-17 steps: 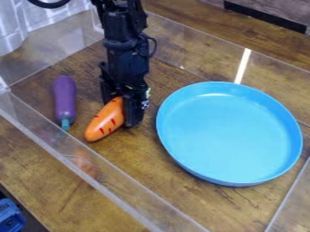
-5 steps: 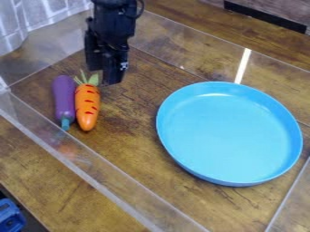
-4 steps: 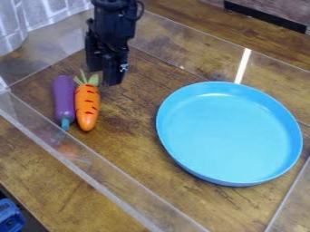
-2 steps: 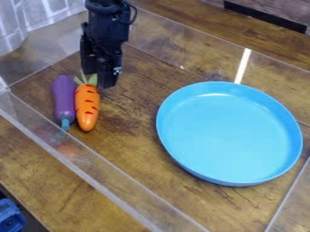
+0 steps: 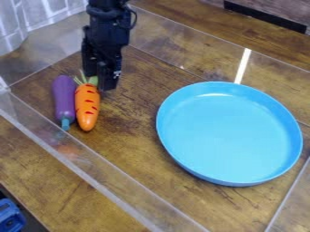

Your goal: Move the carrot to the left side

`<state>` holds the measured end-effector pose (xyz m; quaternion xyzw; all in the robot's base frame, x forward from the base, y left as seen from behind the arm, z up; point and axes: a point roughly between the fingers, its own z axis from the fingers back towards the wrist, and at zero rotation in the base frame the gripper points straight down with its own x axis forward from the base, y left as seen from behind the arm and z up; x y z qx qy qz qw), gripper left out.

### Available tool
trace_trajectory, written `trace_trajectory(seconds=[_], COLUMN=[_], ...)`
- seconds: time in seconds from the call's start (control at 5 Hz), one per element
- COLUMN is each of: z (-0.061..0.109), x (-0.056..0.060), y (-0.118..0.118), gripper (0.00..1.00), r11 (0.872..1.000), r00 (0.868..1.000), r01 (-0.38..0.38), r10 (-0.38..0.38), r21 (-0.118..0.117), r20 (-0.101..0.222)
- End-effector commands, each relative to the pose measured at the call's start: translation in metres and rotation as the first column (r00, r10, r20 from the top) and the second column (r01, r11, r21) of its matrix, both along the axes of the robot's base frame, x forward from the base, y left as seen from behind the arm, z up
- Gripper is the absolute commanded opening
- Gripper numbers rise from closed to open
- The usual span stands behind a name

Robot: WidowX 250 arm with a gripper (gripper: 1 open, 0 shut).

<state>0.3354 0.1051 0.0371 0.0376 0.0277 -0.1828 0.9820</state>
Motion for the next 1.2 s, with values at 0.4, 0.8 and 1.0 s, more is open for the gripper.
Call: trace_trajectory(seconds=[0.4,0.8,1.0], z=[-0.006,-0.011,-0.013], x=[0.003,0.004,0.005], y=[0.016,0.022,0.025], gripper=[1.0,1.0,0.0], r11=[1.0,1.0,1.0], r00=[1.0,1.0,1.0], r01=[-0.012,-0.015,-0.016], r10=[0.011,0.014,0.016], r21=[0.015,0.02,0.023], r20=[0.023,0.018,0.016])
